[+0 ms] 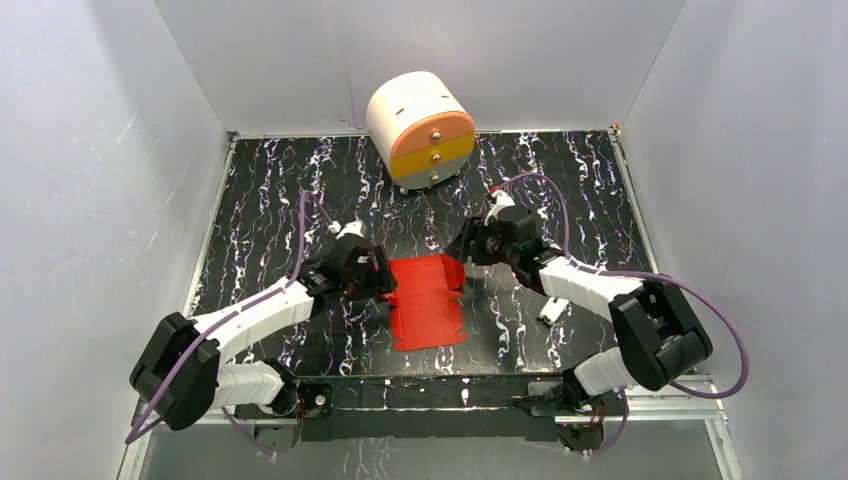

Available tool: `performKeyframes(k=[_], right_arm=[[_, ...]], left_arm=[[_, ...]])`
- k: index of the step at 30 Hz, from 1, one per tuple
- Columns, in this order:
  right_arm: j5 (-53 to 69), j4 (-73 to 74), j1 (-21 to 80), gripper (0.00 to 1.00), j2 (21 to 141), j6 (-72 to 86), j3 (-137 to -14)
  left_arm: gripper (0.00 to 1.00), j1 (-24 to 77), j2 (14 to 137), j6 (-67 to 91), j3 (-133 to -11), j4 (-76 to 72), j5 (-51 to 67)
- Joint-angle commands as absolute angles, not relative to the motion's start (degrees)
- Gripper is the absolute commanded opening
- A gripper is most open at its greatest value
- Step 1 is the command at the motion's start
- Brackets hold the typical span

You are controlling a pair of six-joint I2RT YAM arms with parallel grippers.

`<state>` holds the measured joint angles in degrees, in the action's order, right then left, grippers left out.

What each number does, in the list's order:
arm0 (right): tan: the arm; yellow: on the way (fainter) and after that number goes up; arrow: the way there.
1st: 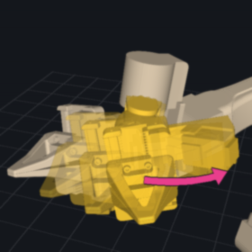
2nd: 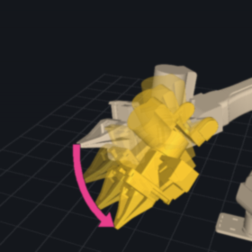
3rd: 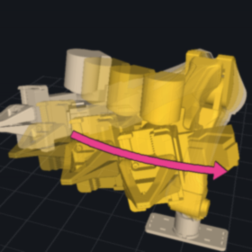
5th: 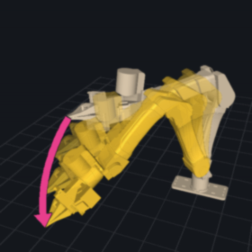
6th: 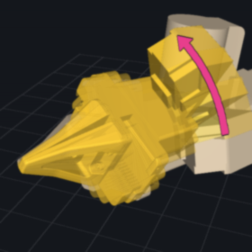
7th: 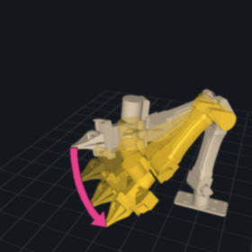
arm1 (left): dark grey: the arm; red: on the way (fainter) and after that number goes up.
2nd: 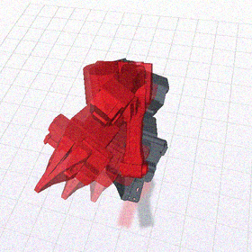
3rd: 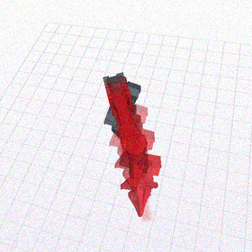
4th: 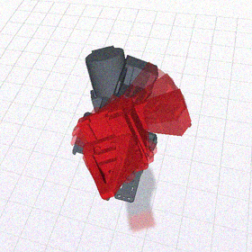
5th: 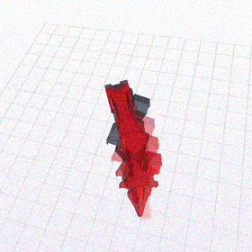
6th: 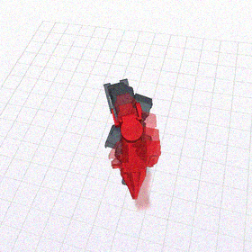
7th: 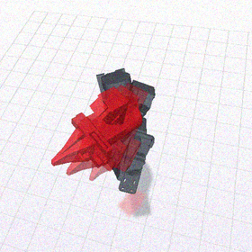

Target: Fold the paper box

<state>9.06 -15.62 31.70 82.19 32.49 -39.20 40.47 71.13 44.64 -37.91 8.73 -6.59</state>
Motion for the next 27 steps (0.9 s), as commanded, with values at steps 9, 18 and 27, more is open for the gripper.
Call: performKeyframes(k=[9,18,27], right_arm=[[14.8,-17.45,30.14,0.74,74.9,32.51,-29.89],[17.26,-21.85,30.01,0.74,75.09,35.09,-25.4],[18.2,-24.06,30.03,0.74,75.15,36.03,-23.47]], left_arm=[[0.65,29.69,71.27,43.69,-35.96,4.74,5.23],[0.56,27.55,78.92,44.37,-37.18,0.35,9.91],[0.38,27.17,82.86,46.14,-36.06,-5.15,12.69]])
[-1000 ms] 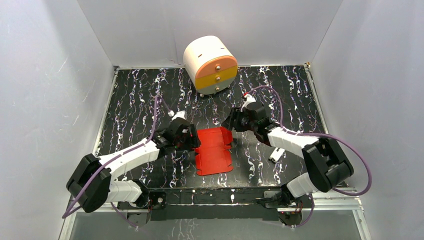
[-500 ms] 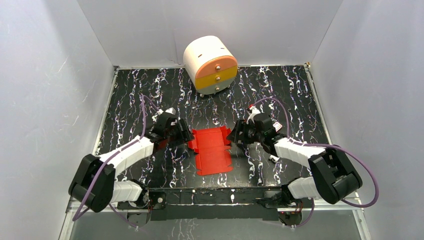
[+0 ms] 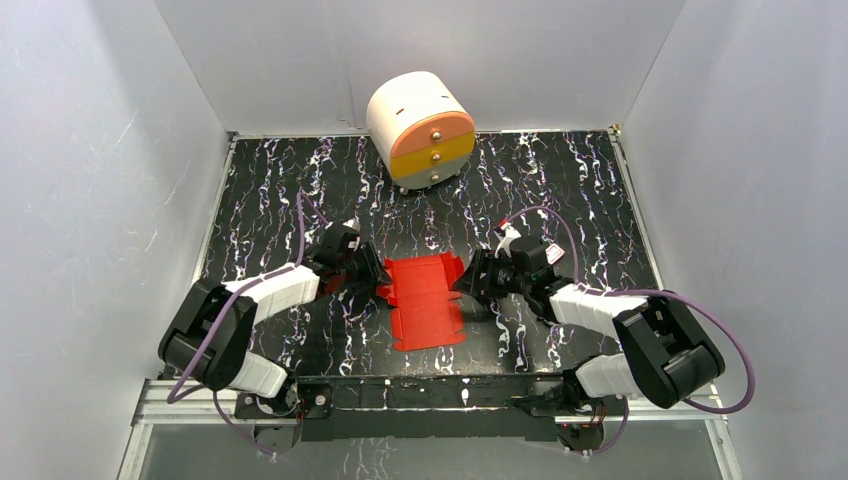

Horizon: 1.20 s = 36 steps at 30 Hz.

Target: Fold the paper box

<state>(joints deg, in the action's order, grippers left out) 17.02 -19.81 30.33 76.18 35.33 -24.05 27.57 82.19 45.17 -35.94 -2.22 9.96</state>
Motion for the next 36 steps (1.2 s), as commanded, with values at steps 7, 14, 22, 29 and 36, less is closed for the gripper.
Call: performKeyframes(k=[7,14,22,29,36], right_arm=[[17.61,-23.63,29.37,0.76,73.74,35.92,-22.04],[19.39,-25.13,27.33,0.79,71.89,35.68,-20.17],[20.93,-26.65,25.36,0.79,70.92,35.69,-18.84],[21.98,-28.36,25.1,0.78,70.44,35.38,-18.37],[22.97,-29.3,25.12,0.78,70.23,35.26,-17.99]], left_arm=[[0.16,25.8,79.6,48.51,-34.52,-6.69,16.18],[0.09,24.24,71.53,51.27,-30.62,-12.1,22.06],[0.29,23.99,70.17,50.4,-29.87,-8.63,19.68],[0.43,24.05,75.57,49.42,-29.79,-8.72,18.6],[0.42,24.31,84.18,49.26,-32.73,-13.52,20.17]])
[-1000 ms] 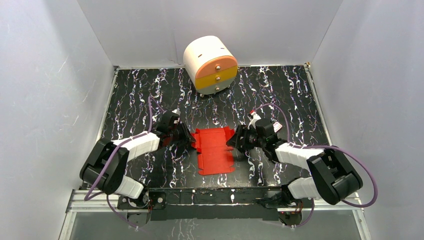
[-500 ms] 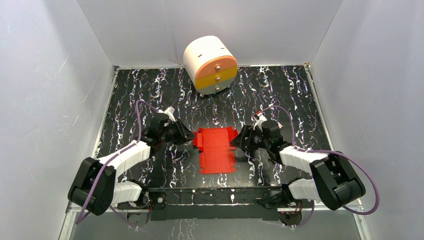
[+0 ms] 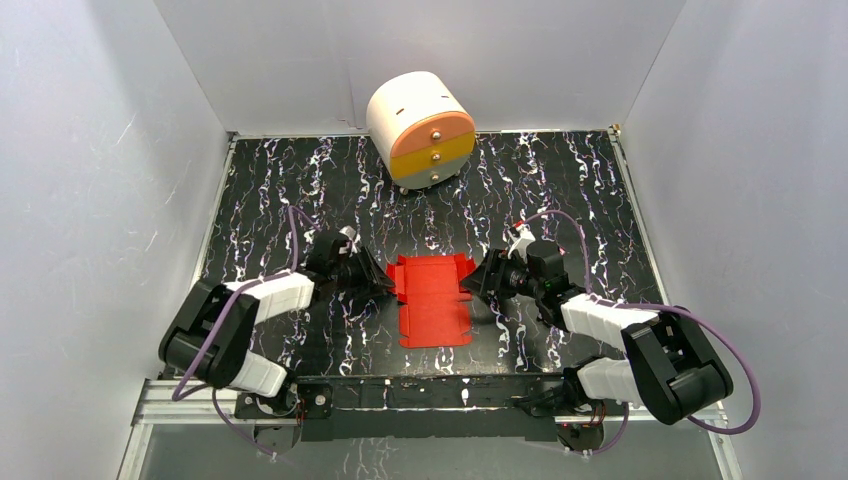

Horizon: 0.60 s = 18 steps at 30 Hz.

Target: Fold the paper box

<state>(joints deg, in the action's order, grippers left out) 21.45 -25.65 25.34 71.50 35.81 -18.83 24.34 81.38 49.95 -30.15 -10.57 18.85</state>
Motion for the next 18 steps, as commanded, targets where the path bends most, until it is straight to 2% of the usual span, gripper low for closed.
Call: performKeyframes(k=[1,6,10,12,15,18], right_arm=[[23.08,-29.35,25.08,0.78,70.18,35.25,-18.01],[23.21,-29.67,25.05,0.78,70.07,35.11,-17.91],[23.25,-29.94,25.11,0.78,70.05,35.17,-17.67],[23.28,-29.97,25.07,0.78,69.9,35.24,-17.54],[22.78,-29.39,25.1,0.78,69.15,35.21,-17.42],[22.09,-28.7,24.99,0.78,68.13,35.04,-17.22]], left_arm=[[0.41,24.39,85.13,49.61,-32.92,-14.59,20.68],[0.38,24.52,88.78,50.87,-33.11,-17.54,22.19],[0.32,24.52,91.12,51.72,-32.66,-19.79,22.46],[0.26,24.52,91.82,52.0,-32.46,-21.02,22.94],[0.11,24.53,90.43,51.95,-32.01,-21.65,22.87],[0.06,24.45,87.51,51.89,-31.37,-22.1,23.14]])
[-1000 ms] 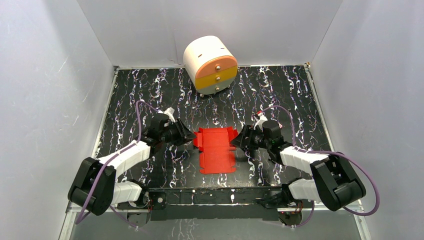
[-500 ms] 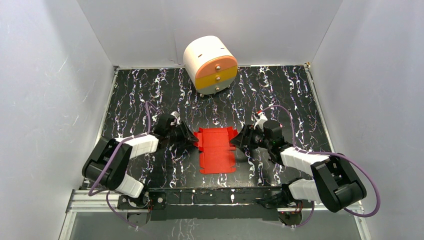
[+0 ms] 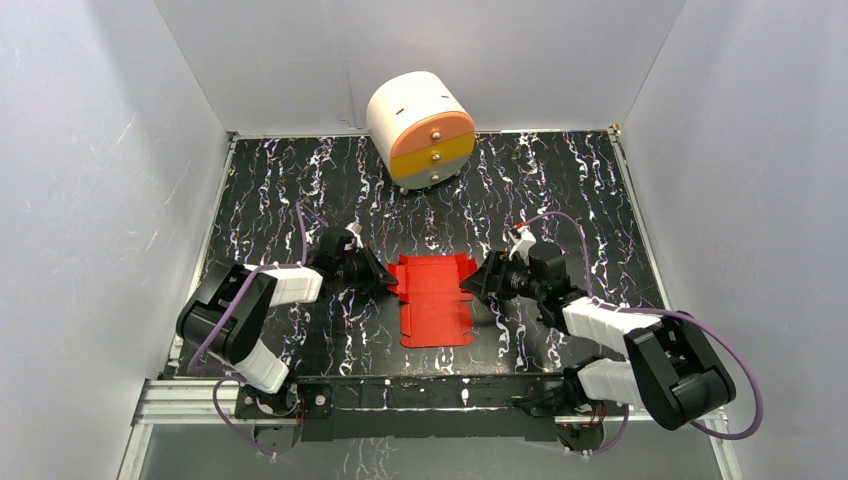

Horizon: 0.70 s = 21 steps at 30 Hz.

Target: Fold the paper box

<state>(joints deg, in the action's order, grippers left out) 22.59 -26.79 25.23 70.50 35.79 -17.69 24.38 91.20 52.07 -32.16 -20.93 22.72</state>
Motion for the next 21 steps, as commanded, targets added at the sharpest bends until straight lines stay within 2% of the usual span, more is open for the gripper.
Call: performKeyframes(k=[1,11,21], right_arm=[[21.99,-28.47,24.94,0.78,67.86,34.92,-17.23],[24.07,-28.51,22.59,0.79,67.13,34.8,-16.43],[29.9,-34.01,19.46,0.8,69.28,35.61,-14.83]], left_arm=[[0.05,24.44,86.53,51.86,-31.16,-22.3,23.43],[0.02,24.13,77.71,53.53,-27.69,-27.33,27.48],[0.01,23.73,74.01,59.18,-23.75,-35.33,31.32]])
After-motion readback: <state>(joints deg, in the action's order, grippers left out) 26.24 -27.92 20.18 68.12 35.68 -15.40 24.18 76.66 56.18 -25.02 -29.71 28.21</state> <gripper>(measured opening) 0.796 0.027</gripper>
